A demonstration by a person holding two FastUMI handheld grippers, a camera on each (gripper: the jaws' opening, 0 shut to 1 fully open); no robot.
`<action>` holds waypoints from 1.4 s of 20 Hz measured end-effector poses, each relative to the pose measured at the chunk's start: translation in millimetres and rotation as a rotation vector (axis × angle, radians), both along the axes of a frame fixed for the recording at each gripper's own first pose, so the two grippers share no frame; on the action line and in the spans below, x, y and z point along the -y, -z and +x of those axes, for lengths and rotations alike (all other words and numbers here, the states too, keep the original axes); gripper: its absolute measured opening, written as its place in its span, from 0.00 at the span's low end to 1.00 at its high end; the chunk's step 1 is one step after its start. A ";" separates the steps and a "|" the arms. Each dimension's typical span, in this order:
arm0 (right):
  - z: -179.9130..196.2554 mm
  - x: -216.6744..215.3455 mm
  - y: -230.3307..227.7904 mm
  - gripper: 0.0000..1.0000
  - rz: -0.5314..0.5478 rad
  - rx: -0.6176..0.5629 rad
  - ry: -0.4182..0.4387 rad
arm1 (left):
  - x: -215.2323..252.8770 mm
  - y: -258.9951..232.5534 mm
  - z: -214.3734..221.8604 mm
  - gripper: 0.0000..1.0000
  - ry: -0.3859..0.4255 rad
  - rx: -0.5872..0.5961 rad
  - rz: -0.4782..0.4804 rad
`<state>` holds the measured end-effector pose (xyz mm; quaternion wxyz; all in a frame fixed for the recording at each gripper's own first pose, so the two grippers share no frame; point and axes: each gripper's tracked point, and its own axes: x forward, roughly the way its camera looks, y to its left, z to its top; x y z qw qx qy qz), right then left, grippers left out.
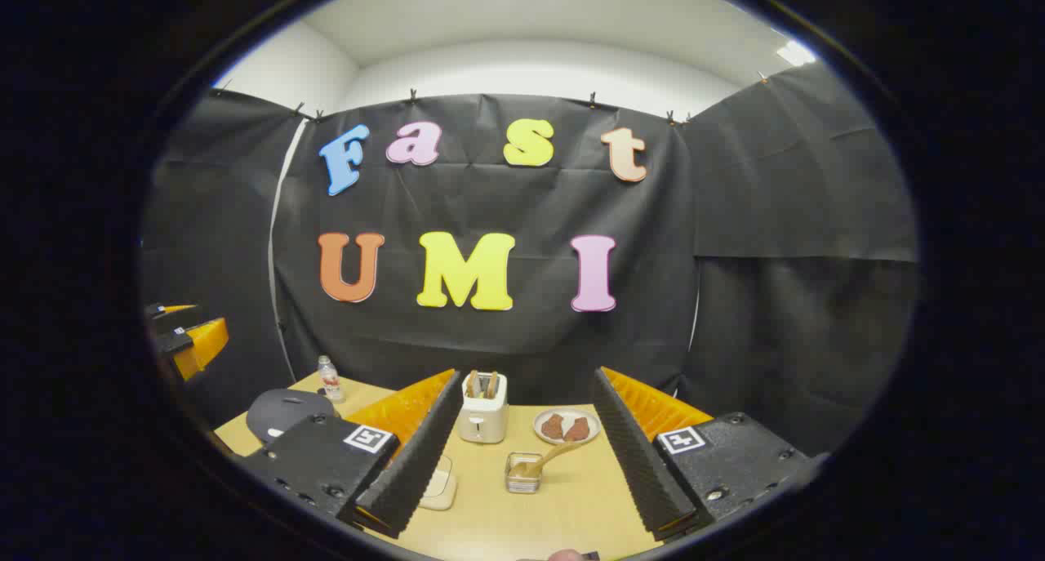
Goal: Close the left gripper, press the button to open the rice cooker; take a wooden spoon from the chopstick holder with the right hand, scoop a spoonful of rice and pour it into the rice cooker, then put the wooden spoon back into the chopstick holder.
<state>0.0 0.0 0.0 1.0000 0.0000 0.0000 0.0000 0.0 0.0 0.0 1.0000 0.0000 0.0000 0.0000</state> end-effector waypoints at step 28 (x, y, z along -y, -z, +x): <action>6.5 -0.3 1.6 1.00 -0.065 -0.038 0.021 | -21.6 19.3 23.3 0.00 -0.097 -0.049 -0.014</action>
